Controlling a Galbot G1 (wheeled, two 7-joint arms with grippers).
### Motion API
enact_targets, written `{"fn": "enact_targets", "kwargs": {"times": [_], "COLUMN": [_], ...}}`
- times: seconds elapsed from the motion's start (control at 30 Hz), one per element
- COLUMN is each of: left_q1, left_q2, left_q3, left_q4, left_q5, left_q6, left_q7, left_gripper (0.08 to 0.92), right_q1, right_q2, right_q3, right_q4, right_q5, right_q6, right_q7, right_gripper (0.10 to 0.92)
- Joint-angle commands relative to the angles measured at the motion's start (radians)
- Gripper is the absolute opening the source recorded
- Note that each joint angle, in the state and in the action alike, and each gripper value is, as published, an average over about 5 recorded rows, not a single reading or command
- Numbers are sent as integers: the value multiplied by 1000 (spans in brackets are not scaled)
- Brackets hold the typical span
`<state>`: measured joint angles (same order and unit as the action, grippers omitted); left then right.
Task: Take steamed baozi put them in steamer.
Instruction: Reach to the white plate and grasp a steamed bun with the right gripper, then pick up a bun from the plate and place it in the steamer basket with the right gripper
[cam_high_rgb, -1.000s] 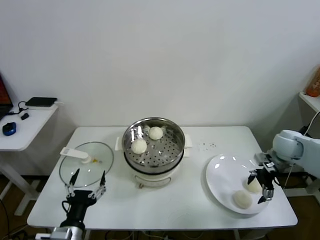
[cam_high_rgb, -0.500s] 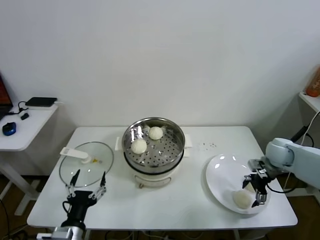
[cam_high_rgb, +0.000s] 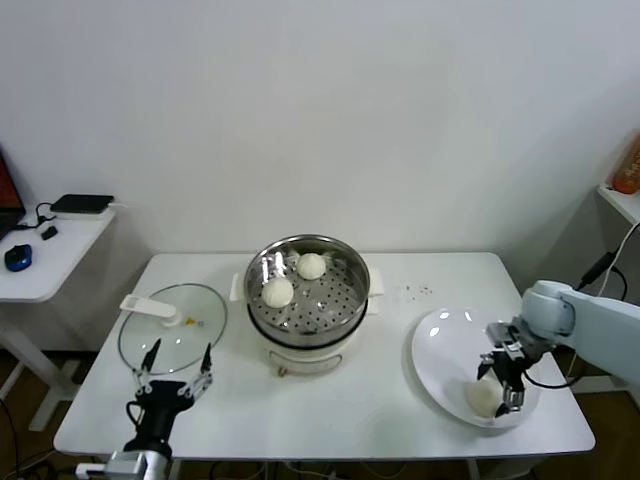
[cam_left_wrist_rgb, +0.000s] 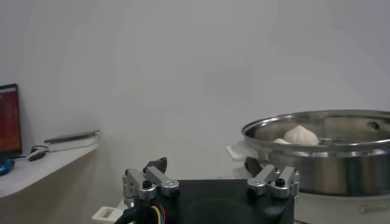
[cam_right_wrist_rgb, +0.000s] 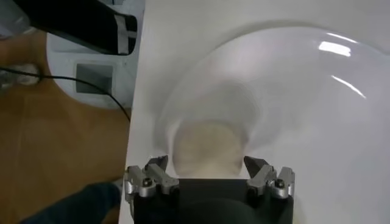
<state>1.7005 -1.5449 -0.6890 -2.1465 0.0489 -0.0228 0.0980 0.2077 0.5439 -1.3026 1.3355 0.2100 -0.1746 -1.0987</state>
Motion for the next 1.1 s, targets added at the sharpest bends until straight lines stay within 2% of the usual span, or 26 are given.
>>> {"fn": "enact_targets", "kwargs": {"times": [0.03,0.17,0.4,0.53,0.83,1.1], "left_q1": [3,4,3,3,6,5], "left_q2": [1,1,0,0,1,2], "left_q3": [-1,-4,-2,-3,-3,-6], "left_q4": [1,1,1,2,0,-4], "left_q5": [-1,-3,-4,-4,-3,-4], "left_q6": [-1,-2,-1,-1,-1,2], "left_q7": [0,0,0,0,0,0], "left_gripper": [823,823,823,823,823,823], "right_q1": [-11,-10,-6,-7,90,409], "right_q2": [13,15,5,-2,-4,17], "right_q3": [8,7,7,10,-23,-186], "right_q4": [-9,-7,-4,0,18,118], "right_q5": [-2,-1,-3,-3,27,109], "right_q6": [-1,-4,-6,-6,8,95], "right_q7": [3,-3,-15,-17,-20,-40], "right_gripper": [823,819,715,684,670,672]}}
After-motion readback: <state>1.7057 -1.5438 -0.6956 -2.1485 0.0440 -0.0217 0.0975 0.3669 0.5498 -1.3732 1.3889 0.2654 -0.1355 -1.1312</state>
